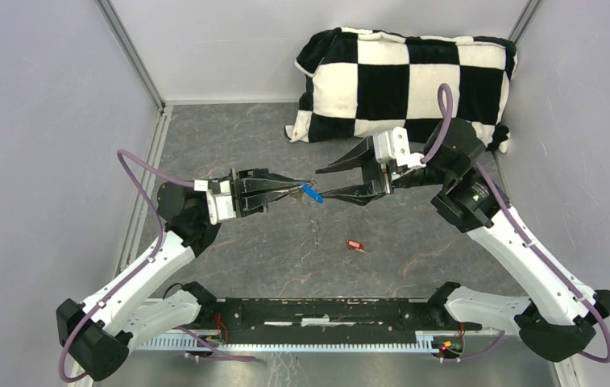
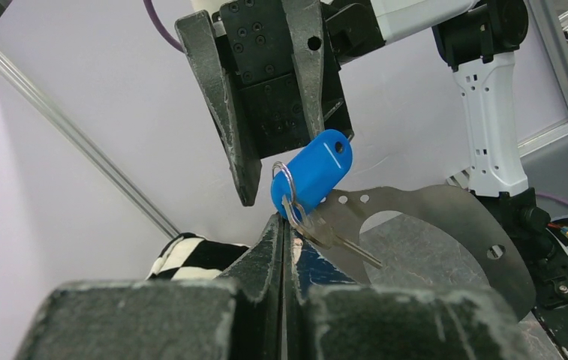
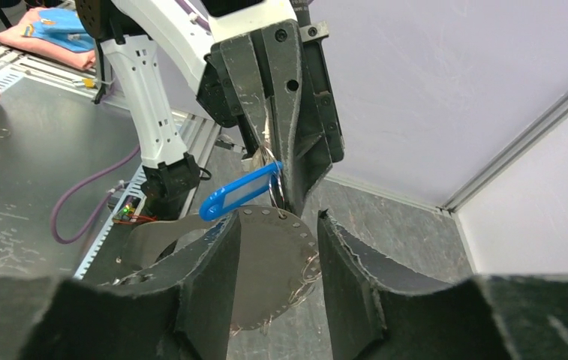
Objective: Put the keys on the keyring
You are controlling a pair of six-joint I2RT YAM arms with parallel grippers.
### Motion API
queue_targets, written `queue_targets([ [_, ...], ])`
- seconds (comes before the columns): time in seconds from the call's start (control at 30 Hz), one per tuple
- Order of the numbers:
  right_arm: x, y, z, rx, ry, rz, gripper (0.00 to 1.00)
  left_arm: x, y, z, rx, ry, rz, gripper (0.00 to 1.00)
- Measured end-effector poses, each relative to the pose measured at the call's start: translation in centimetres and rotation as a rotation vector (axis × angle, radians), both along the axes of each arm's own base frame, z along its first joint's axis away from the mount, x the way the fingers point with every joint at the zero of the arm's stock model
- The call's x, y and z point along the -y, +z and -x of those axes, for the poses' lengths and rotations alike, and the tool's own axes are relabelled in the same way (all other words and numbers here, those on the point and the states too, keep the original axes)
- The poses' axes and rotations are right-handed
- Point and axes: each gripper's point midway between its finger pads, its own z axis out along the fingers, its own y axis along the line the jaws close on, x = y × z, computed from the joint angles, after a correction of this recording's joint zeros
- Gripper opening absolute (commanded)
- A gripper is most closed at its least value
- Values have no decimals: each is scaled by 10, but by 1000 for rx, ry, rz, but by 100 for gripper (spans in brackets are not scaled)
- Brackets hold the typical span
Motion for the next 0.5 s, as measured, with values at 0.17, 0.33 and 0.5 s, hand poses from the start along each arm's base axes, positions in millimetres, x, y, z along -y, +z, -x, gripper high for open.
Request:
queue_targets([
  [0.17, -2, 7, 4, 2, 17, -24, 45, 0, -1, 0, -4, 0, -3, 2],
  [0.33, -6, 9, 7, -1, 31, -43, 42, 1, -3, -1, -17, 0, -12, 2],
  [0.5, -11, 5, 5, -18, 38, -33, 40, 1, -4, -2, -19, 0, -13, 2],
])
